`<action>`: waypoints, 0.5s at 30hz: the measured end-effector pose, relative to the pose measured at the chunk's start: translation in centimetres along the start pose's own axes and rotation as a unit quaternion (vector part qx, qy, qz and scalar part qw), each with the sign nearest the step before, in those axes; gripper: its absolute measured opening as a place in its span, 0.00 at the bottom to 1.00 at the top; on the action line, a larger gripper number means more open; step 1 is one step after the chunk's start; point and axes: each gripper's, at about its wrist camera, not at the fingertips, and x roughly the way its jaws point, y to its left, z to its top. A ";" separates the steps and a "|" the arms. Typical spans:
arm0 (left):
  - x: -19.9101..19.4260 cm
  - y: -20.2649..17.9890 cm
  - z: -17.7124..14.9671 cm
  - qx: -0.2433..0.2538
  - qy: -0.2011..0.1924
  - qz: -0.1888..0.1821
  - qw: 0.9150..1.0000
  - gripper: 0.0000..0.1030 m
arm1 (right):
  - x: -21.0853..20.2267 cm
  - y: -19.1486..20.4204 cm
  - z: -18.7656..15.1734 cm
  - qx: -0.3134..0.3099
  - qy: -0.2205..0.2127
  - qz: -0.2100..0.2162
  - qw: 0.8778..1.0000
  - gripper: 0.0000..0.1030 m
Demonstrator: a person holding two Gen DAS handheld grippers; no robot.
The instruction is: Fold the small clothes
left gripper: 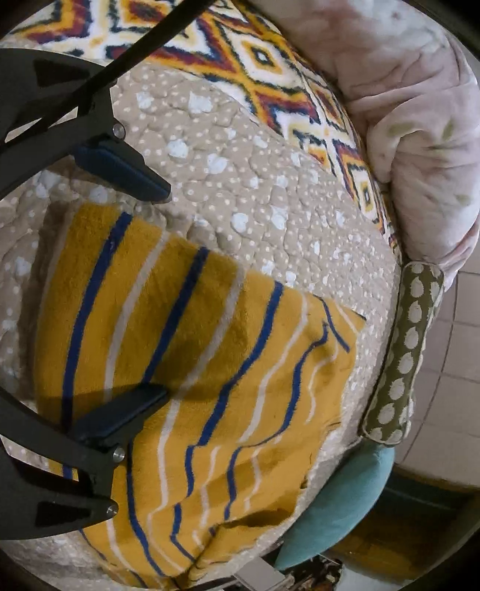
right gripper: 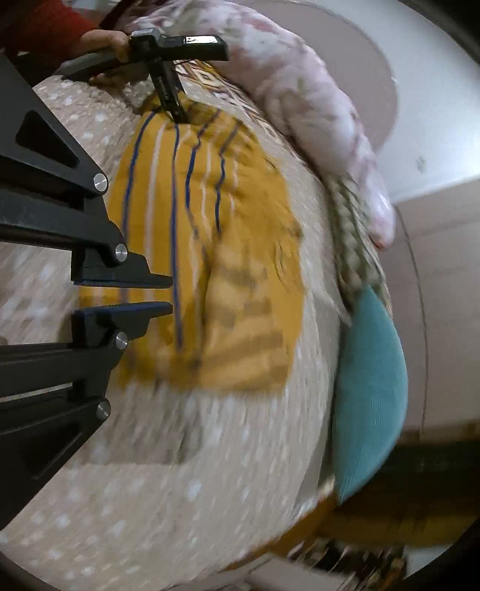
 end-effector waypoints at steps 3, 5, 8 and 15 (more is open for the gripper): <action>0.1 -0.3 -0.1 0.006 -0.004 0.002 1.000 0.98 | 3.6 2.9 1.5 -0.012 0.020 0.020 1.000 0.08; 0.1 -0.2 -0.2 0.004 -0.006 -0.002 1.000 0.99 | 5.9 4.1 2.1 -0.016 0.034 0.021 0.999 0.08; 0.1 0.1 -0.2 0.000 -0.009 -0.010 1.000 0.99 | 8.2 4.6 2.7 -0.031 0.054 -0.022 0.998 0.08; -0.1 0.3 -0.2 -0.003 -0.010 -0.016 1.000 0.99 | 10.6 0.8 5.6 -0.023 0.047 -0.159 0.986 0.07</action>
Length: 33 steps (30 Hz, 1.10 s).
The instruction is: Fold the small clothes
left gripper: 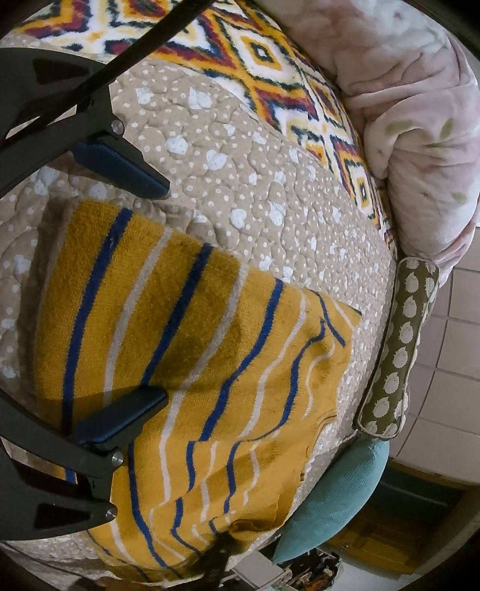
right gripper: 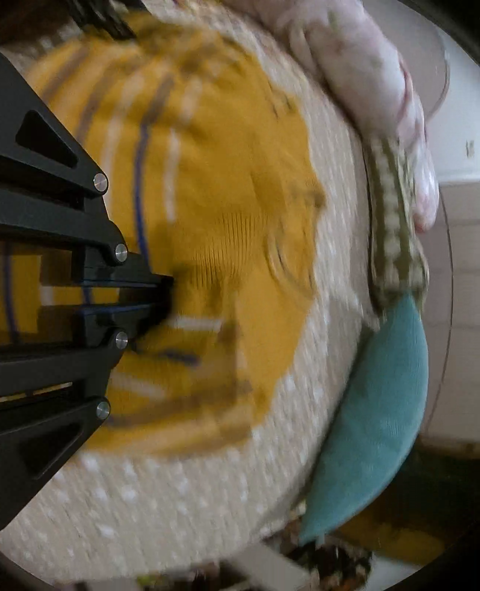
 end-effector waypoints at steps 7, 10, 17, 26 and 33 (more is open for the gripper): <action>-2.8 1.0 0.1 -0.014 -0.025 -0.054 0.998 0.99 | 1.9 -6.7 3.9 0.141 0.013 -0.025 0.990 0.14; -5.0 1.7 0.2 -0.005 -0.054 -0.044 0.998 0.99 | 0.8 -8.7 4.6 0.198 0.000 -0.025 0.980 0.16; -6.7 6.9 1.6 -0.056 -0.093 0.058 0.992 0.99 | -5.0 0.5 4.1 0.096 -0.024 0.081 0.992 0.17; -7.2 14.1 1.3 -0.157 -0.088 0.080 0.980 0.99 | -9.0 20.6 -3.1 -0.142 -0.002 0.237 0.961 0.20; -7.6 14.9 0.9 -0.160 -0.090 0.078 0.980 0.99 | -5.7 25.3 -1.6 -0.156 -0.049 0.129 0.978 0.20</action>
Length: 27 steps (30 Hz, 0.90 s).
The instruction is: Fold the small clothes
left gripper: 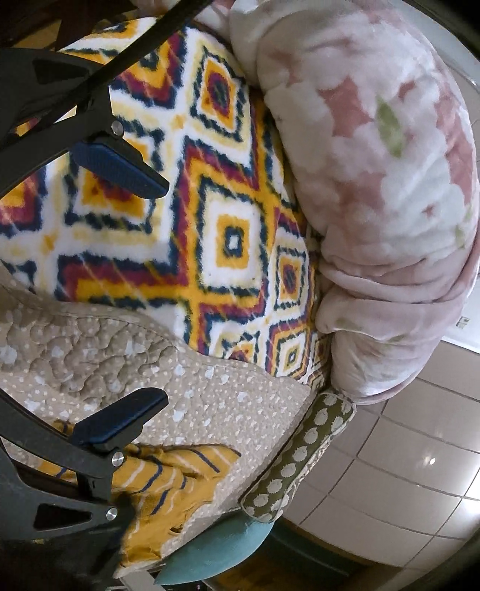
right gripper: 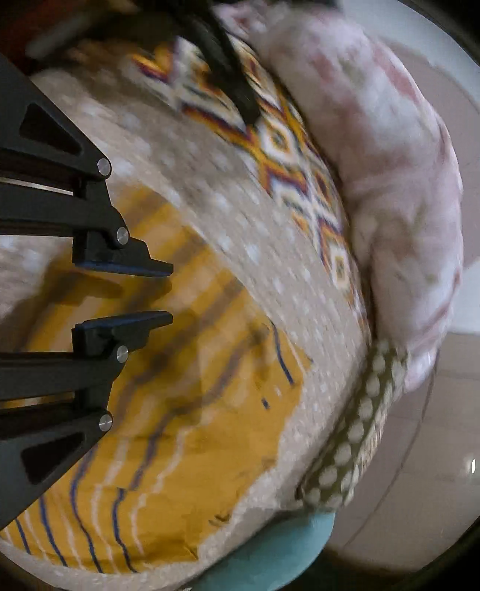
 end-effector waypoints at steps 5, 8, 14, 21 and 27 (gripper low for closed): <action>-0.2 -0.2 -0.1 0.009 -0.002 -0.002 1.000 0.99 | 5.9 -1.6 2.6 0.070 0.057 0.038 0.995 0.21; -0.2 -0.3 -0.3 0.015 0.001 -0.001 1.000 0.99 | 6.1 -1.6 3.7 0.081 0.062 0.066 0.993 0.22; -0.2 -0.6 -0.3 0.024 0.000 0.011 1.000 0.99 | 3.4 -2.5 4.7 0.088 0.018 0.065 0.994 0.22; -0.3 -2.1 -0.8 0.059 -0.012 0.029 0.998 0.99 | 7.8 -3.3 7.0 0.103 0.063 0.012 0.993 0.22; 0.1 -2.3 -0.8 0.063 -0.009 0.030 0.998 0.99 | 11.0 -1.3 9.7 0.062 0.073 0.002 0.995 0.29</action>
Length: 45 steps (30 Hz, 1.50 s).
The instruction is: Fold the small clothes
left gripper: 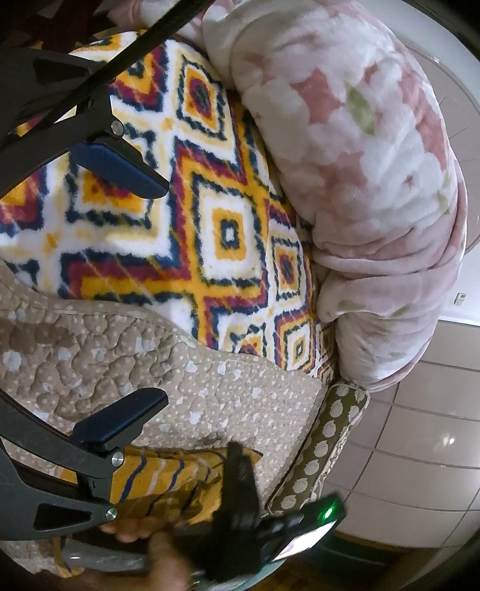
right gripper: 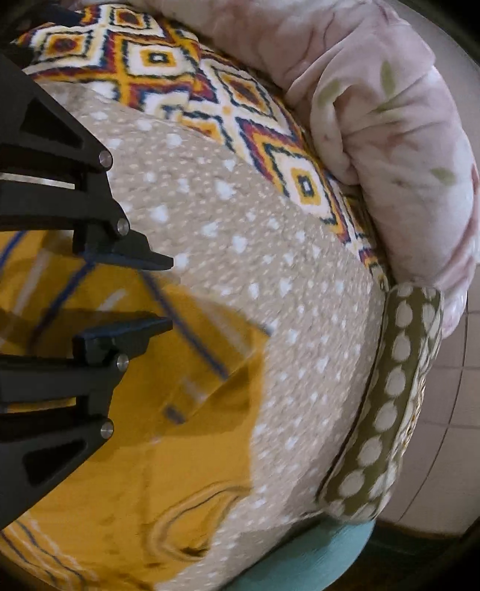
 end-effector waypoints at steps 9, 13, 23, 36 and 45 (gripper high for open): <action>0.5 -0.7 0.1 0.005 0.004 0.001 1.000 0.99 | -0.5 1.6 2.2 -0.024 -0.013 0.005 1.000 0.40; 0.9 -0.1 0.2 -0.009 0.013 0.003 1.000 0.99 | -5.2 0.7 -0.2 -0.027 -0.039 0.036 0.998 0.46; 1.0 0.4 -0.2 -0.026 0.014 0.020 0.999 0.99 | -12.1 0.3 -13.3 -0.101 -0.030 0.076 0.992 0.60; -0.4 0.3 -0.4 -0.021 -0.007 0.028 0.999 0.99 | -9.6 6.0 -21.7 -0.285 -0.103 -0.110 0.947 0.61; -0.3 1.1 -0.2 -0.033 -0.006 0.023 0.999 0.99 | -7.8 6.5 -19.0 -0.275 -0.122 -0.154 0.941 0.55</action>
